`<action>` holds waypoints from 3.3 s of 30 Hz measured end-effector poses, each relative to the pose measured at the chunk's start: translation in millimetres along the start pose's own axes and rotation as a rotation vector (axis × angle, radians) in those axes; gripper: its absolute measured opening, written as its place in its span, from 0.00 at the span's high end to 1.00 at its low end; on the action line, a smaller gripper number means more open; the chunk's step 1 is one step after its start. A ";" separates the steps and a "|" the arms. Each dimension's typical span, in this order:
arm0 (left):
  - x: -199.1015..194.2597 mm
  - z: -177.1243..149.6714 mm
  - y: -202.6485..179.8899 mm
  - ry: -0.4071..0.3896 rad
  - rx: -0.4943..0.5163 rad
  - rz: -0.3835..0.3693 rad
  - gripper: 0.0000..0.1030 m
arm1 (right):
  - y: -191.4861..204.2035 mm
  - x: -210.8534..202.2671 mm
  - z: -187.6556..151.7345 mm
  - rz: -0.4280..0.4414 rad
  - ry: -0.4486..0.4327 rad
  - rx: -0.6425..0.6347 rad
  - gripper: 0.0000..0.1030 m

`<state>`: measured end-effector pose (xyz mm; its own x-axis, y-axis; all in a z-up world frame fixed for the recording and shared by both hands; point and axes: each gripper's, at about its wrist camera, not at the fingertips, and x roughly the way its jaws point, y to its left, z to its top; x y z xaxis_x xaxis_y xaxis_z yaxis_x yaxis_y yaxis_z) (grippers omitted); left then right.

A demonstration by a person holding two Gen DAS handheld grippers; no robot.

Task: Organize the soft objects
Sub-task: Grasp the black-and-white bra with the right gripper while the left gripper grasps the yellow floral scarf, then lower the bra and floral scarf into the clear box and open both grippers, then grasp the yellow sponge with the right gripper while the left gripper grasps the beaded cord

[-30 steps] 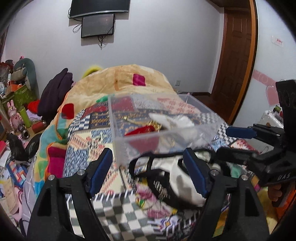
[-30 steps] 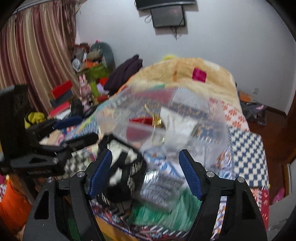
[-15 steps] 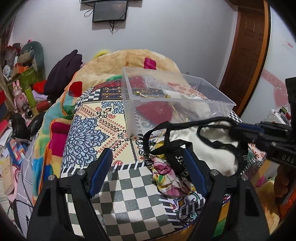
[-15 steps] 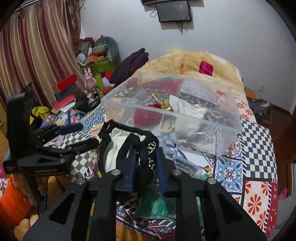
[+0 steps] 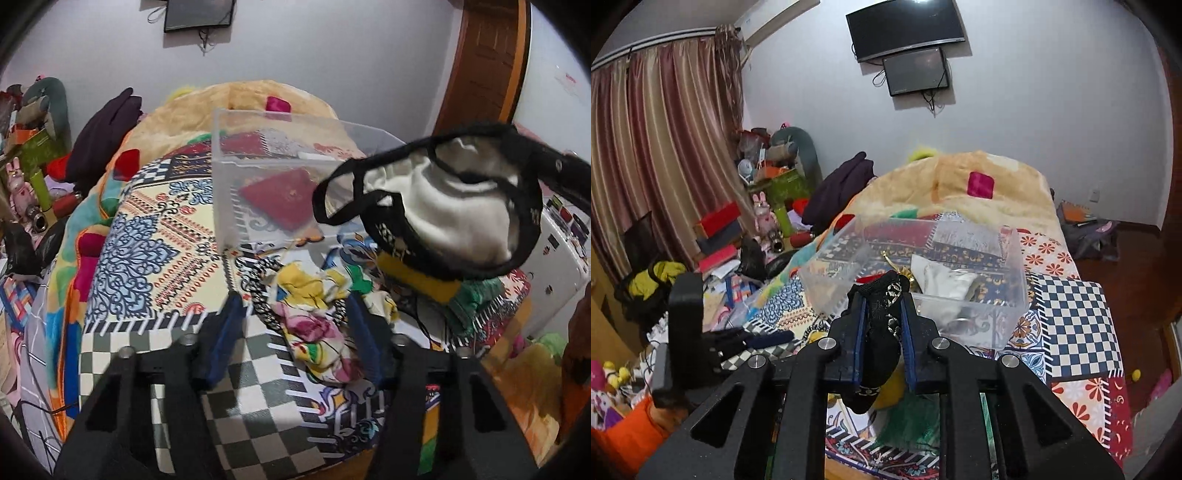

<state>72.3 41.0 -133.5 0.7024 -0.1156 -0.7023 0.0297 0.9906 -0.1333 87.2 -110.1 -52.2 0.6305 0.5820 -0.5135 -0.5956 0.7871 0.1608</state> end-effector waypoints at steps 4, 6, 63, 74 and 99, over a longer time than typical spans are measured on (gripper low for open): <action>2.4 -4.4 -1.1 0.027 0.007 -0.023 0.81 | -1.6 -0.3 0.3 0.005 0.000 0.002 0.85; 0.4 -6.6 -3.6 0.019 0.024 -0.021 0.90 | -2.0 -1.1 0.7 0.009 0.000 0.003 0.85; 51.6 110.1 -2.3 -0.087 0.055 0.086 0.87 | -54.3 103.2 38.5 -0.261 0.130 -0.019 0.82; 23.2 111.2 0.6 -0.117 0.015 0.028 0.57 | -51.0 82.3 35.6 -0.251 0.130 -0.042 0.38; -8.4 32.4 9.6 -0.063 -0.030 0.023 0.33 | -9.9 33.4 -25.7 -0.113 0.136 -0.051 0.07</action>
<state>89.8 53.8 -106.2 0.7460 -0.0871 -0.6602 -0.0076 0.9902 -0.1393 101.3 -103.8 -92.6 0.6238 0.4546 -0.6357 -0.5510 0.8327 0.0547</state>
